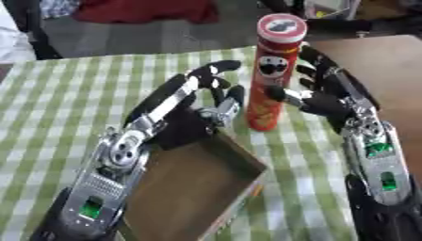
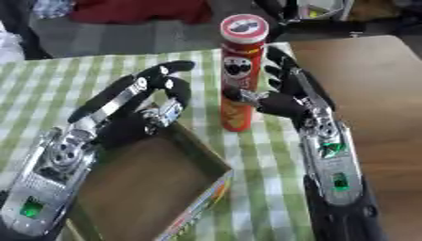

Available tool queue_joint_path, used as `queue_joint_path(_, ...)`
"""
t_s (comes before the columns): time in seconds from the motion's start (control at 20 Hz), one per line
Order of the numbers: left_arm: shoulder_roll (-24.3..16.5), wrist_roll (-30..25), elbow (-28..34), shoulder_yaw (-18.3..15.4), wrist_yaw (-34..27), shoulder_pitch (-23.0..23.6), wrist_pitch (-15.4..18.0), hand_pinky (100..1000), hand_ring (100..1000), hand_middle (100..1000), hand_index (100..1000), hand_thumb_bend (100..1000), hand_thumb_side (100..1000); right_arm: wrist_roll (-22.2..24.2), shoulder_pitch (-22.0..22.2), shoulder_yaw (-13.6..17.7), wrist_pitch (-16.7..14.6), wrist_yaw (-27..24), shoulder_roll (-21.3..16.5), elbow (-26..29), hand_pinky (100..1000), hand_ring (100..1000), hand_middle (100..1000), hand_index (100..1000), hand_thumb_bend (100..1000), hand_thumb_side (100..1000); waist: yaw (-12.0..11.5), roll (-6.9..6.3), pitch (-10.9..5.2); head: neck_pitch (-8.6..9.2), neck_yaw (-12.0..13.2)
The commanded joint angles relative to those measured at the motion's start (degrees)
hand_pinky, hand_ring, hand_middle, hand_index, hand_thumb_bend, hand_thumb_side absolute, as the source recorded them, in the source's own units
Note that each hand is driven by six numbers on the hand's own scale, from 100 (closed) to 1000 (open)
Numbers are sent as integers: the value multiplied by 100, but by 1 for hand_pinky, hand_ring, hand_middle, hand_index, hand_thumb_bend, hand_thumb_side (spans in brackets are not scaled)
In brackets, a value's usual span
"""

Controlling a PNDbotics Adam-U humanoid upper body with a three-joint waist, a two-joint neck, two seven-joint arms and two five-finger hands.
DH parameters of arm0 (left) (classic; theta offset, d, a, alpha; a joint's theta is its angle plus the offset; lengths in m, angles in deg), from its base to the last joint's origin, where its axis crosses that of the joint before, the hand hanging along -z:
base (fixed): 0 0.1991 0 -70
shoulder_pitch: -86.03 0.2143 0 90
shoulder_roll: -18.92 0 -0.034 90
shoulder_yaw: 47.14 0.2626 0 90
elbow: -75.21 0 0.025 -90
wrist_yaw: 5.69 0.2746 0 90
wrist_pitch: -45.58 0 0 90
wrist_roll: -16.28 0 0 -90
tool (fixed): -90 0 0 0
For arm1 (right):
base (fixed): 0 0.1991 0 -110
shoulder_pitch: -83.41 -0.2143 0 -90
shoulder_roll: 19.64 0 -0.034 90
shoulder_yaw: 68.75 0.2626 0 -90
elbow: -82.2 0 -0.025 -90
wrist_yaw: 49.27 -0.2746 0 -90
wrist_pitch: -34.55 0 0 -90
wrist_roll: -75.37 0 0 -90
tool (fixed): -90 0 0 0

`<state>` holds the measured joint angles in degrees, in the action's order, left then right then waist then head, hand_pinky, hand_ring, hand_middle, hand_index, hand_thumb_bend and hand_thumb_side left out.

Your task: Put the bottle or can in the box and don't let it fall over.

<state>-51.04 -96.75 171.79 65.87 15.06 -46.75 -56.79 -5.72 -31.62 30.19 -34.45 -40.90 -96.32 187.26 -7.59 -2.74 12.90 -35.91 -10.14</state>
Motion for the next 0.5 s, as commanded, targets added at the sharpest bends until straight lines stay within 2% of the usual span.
queue_joint_path(0.05,34,30,29,-77,34,-130,-11,1000,873,399,958,100,779,-36,-129,53,-49,61,3,82,1000,1000,1000,1000,863,257,0,15,-44,118,30)
queue_joint_path(0.5,103,97,-86,-180,82,-211,-37,1000,876,400,946,100,779,-77,-284,98,-81,148,70,47,1000,1000,1000,1000,861,255,-2,-6,110,262,64)
